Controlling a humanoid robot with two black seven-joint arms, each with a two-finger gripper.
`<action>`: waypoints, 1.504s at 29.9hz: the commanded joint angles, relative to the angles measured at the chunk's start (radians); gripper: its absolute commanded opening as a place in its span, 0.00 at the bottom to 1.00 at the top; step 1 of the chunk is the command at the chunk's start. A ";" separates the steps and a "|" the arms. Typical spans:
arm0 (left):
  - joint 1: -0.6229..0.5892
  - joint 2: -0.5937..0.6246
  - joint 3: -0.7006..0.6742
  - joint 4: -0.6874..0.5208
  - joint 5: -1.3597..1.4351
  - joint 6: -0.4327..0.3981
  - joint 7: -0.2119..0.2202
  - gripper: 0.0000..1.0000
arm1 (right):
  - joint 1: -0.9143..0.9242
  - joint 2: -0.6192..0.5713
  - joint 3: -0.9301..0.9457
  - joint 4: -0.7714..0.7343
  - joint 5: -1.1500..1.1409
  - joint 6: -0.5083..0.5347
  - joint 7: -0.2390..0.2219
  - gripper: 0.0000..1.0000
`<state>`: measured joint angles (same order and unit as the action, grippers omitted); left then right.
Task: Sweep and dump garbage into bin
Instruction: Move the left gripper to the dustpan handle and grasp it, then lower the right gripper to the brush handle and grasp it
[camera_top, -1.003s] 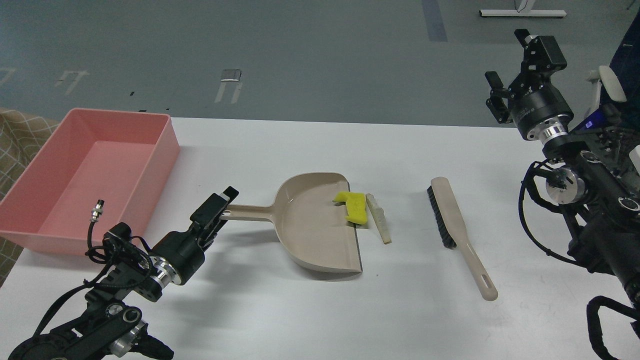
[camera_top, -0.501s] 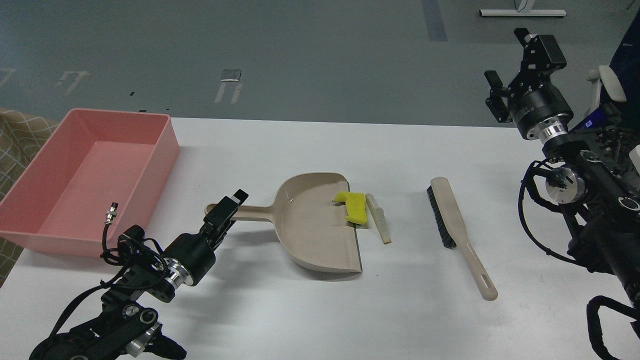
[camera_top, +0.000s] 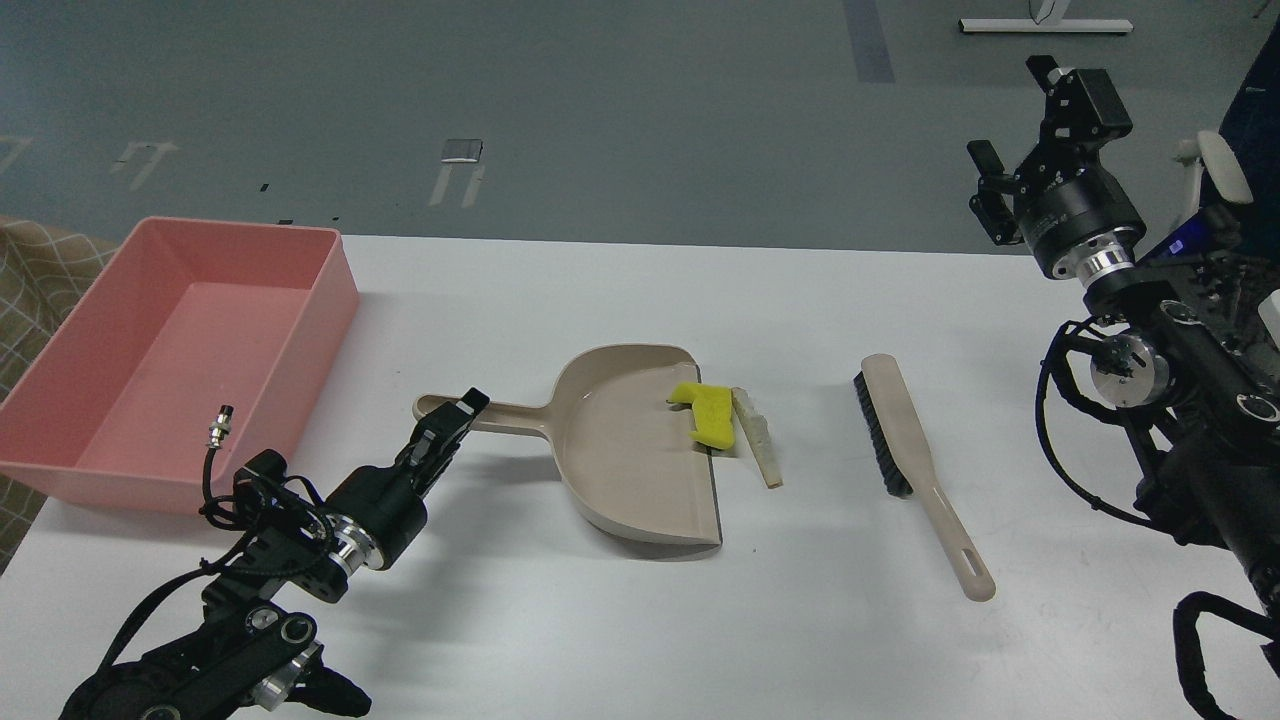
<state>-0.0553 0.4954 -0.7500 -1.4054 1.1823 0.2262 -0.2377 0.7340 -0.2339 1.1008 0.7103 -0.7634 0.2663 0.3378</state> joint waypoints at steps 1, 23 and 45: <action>-0.006 0.002 0.006 0.006 0.008 -0.001 0.002 0.00 | 0.004 -0.034 -0.070 0.003 0.000 0.002 -0.003 1.00; -0.040 0.002 0.006 0.006 0.143 0.016 -0.014 0.00 | 0.015 -0.746 -0.605 0.567 -0.126 0.113 -0.077 1.00; -0.032 0.000 0.006 0.002 0.151 0.016 -0.014 0.00 | -0.062 -0.878 -0.768 0.805 -0.468 0.156 -0.155 1.00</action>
<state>-0.0862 0.4951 -0.7441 -1.4023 1.3325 0.2434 -0.2514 0.6848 -1.1385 0.3347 1.5153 -1.1969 0.4234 0.1890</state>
